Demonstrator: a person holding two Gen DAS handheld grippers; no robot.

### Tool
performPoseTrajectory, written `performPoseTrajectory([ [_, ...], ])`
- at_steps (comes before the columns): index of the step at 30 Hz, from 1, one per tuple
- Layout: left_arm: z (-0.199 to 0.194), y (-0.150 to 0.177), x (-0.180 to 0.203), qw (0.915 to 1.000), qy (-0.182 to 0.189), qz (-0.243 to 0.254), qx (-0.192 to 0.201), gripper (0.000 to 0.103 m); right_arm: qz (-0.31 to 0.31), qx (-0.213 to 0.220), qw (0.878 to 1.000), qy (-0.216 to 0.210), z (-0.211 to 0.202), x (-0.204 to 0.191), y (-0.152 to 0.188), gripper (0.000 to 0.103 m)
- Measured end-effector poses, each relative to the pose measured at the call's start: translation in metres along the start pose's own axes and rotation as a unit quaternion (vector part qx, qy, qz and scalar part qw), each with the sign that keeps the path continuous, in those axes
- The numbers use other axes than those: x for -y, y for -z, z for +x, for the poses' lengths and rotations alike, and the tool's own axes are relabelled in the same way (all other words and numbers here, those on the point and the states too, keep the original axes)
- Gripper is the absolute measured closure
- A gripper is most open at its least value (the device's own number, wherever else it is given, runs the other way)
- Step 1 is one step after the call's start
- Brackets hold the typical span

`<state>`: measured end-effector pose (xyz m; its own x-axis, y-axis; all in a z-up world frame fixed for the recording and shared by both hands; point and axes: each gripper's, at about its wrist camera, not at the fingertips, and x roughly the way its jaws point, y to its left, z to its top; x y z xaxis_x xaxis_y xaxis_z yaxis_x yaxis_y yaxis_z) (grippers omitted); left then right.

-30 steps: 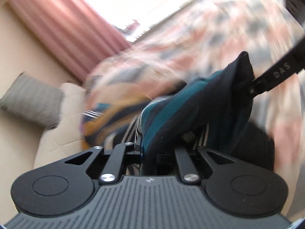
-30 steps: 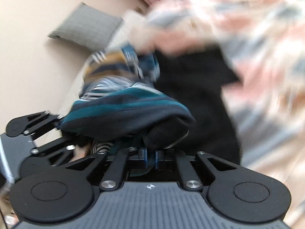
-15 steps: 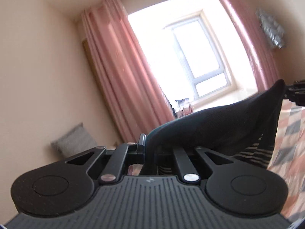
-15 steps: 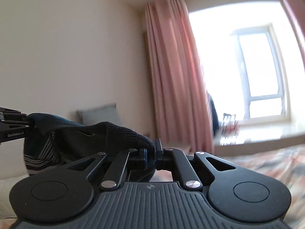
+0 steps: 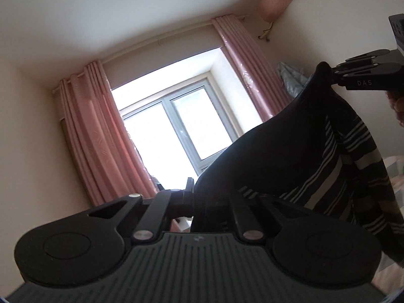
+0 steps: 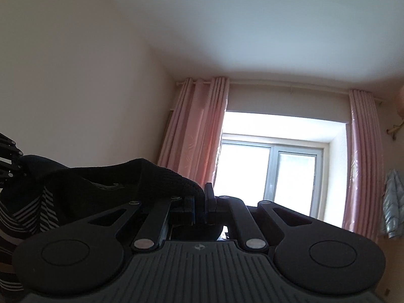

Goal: Fold clothes
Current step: 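Lift the striped sweater high with both grippers to shake it out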

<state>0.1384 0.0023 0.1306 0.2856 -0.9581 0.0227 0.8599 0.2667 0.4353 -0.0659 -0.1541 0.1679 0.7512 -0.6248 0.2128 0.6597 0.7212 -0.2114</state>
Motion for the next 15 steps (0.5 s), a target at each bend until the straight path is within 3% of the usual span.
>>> performPoseTrajectory([
  [4,-0.022,-0.011,0.061,0.9986,0.044,-0.028,-0.007,0.096,-0.026,-0.035,0.999,0.018,-0.065,0.048,0.006,0.098],
  [9,0.005,-0.03,0.106,0.9944,0.096,-0.039,-0.021,0.096,-0.054,-0.09,0.993,0.044,-0.097,0.095,0.02,0.098],
  [13,0.059,-0.035,0.098,0.99,0.124,-0.058,-0.034,0.096,-0.052,-0.117,0.99,0.065,-0.082,0.125,0.036,0.098],
  [15,0.124,-0.011,0.091,0.9873,0.131,-0.061,-0.066,0.096,-0.049,-0.142,0.986,0.07,-0.056,0.139,0.059,0.098],
])
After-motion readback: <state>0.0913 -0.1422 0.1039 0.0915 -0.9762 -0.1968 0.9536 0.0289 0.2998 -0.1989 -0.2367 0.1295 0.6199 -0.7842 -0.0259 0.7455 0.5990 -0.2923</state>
